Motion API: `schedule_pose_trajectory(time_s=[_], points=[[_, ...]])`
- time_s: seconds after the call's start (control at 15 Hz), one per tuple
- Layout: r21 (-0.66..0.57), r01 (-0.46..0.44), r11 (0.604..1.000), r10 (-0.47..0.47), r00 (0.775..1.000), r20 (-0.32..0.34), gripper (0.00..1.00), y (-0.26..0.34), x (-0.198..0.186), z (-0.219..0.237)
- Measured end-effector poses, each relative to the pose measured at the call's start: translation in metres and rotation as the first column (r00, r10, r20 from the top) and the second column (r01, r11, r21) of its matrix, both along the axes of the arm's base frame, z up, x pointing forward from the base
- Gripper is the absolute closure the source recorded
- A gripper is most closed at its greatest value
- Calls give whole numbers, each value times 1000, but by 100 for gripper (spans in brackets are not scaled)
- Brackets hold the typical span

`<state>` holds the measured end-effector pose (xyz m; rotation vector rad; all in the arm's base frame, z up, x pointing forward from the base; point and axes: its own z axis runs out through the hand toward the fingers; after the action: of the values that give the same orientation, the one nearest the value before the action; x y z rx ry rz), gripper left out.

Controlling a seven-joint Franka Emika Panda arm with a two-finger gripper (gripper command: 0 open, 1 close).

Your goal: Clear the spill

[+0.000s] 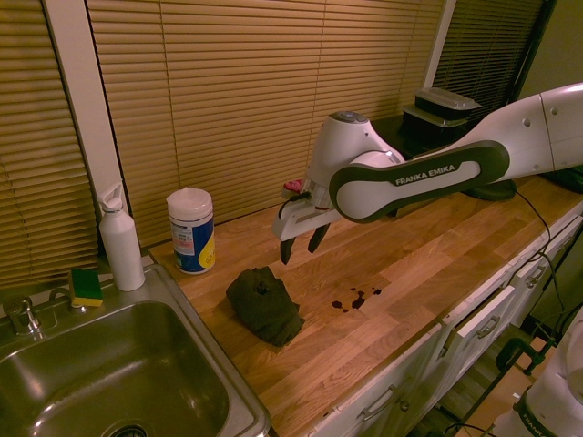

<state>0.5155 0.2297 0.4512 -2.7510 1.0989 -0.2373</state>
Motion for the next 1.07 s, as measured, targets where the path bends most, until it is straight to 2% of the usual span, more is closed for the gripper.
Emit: schedule_pose_trajectory(time_s=[0.47, 0.87, 1.07], points=[[3, 28, 1000, -28, 999, -19, 0, 68, 8, -26], [-70, 42, 997, -43, 999, -13, 0, 113, 10, -69], [-106, 57, 993, -57, 998, -5, 0, 118, 23, -90]])
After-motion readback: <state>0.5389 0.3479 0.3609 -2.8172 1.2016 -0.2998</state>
